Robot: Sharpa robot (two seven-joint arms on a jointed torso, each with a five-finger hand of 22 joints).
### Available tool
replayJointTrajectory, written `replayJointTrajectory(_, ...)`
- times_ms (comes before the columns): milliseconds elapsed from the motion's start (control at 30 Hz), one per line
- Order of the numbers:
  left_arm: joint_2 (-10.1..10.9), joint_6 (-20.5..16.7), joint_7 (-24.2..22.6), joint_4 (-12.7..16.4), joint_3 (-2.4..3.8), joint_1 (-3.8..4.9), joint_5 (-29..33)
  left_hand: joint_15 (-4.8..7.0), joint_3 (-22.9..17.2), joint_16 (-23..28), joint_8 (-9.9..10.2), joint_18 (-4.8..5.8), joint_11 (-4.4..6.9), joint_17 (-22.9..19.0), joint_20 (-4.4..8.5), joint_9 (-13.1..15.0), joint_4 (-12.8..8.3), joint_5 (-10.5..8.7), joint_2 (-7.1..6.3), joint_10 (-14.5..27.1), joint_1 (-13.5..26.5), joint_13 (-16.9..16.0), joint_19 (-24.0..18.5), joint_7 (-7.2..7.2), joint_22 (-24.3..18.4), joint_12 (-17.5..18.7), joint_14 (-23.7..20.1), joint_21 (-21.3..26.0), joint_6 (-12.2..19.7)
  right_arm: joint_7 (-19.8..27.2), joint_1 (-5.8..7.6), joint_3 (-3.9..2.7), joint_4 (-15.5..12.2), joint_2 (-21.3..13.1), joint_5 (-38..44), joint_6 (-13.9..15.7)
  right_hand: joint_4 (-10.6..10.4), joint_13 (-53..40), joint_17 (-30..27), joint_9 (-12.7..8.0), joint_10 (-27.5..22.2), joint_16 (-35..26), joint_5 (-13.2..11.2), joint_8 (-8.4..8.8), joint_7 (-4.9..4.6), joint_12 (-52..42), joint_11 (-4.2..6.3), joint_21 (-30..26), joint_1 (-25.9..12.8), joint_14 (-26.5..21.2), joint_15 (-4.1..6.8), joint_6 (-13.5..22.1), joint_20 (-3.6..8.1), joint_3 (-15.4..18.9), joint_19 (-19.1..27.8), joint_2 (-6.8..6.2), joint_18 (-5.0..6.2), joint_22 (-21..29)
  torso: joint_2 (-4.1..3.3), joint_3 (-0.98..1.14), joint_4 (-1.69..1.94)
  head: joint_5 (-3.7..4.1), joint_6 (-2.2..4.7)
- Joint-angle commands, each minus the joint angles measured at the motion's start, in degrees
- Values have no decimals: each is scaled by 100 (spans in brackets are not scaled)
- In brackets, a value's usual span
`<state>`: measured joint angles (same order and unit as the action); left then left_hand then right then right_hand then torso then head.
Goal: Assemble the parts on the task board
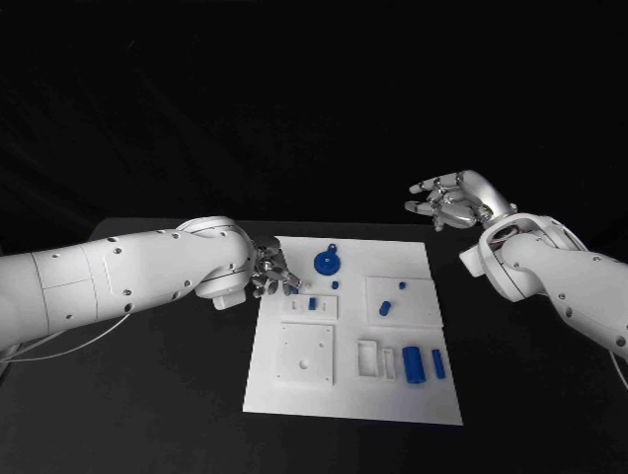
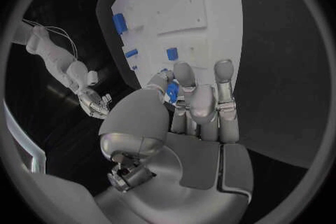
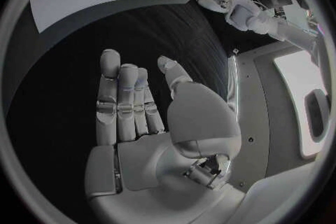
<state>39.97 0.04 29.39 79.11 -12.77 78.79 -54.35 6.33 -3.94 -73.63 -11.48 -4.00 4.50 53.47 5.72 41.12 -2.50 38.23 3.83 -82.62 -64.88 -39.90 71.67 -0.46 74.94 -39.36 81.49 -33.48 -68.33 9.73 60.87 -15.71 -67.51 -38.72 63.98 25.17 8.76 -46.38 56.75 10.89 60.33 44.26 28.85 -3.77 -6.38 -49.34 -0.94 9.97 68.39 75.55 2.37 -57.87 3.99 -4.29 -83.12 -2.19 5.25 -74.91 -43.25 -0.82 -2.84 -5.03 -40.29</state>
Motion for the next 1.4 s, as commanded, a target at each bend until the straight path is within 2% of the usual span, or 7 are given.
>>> replayJointTrajectory(33, 0, -239, 44, 51, -37, -6, -107, 0, -1001, 14, 25, -35, -1, 7, 3, -3, -993, 30, -30, -49, 5, -5, 31, 0, 107, 24, 40, -37, -58, 27, -8, -3, 4, 9, 16, -47, -37, -9, 2, -6, 8, 18, 10, 17, 2, -16, 19, 28, -65, 11, 43, -34, -7, -12, -39, -12, 27, -162, -8, -3, -17, -3, -14)
replayJointTrajectory(200, -13, -284, 45, 80, -80, -24, -185, 1, -1005, 15, 32, -35, -1, 19, 4, 1, -995, 43, -32, -51, 3, -10, 30, 0, 107, 34, 43, -39, -62, 28, -11, -3, 9, 9, 16, -49, -37, -9, 2, -6, 8, 18, 10, 17, 2, -16, 19, 28, -65, 11, 43, -34, -7, -12, -39, -12, 27, -162, -10, 1, -8, -5, -34)
replayJointTrajectory(367, -34, -322, 26, 100, -97, -55, -287, 1, -1006, 14, 36, -35, 1, 29, 4, 5, -998, 55, -37, -60, 4, -17, 32, -1, 106, 36, 49, -41, -70, 28, -13, -3, 8, 12, 16, -51, -37, -9, 2, -6, 8, 18, 10, 17, 2, -16, 19, 28, -65, 11, 43, -34, -7, -12, -39, -12, 27, -162, -7, 6, -9, -2, -44)
replayJointTrajectory(800, -82, -159, -50, 68, -103, -157, -393, 2, -1014, 19, 62, -39, 5, 45, 1, 2, -1013, 63, -50, -74, -8, -30, 32, -2, 107, 55, 56, -45, -88, 28, -16, -3, 11, 8, 16, -53, -37, -9, 2, -6, 8, 18, 10, 17, 2, -16, 19, 28, -65, 11, 43, -34, -7, -12, -39, -12, 27, -162, -8, 6, -9, -10, -91)
replayJointTrajectory(1400, -86, 55, -133, 50, -102, -191, -630, 0, -1008, 32, 85, -35, 1, 40, 1, -2, -1011, 55, -52, -75, -14, -35, 25, 0, 105, 70, 51, -42, -98, 31, -23, -3, 10, 3, 16, -53, -45, -10, 3, -7, 12, 18, 17, 18, 4, -17, 20, 40, -60, 13, 44, -37, -6, -19, -46, -12, 27, -164, -5, 5, -10, -5, -116)
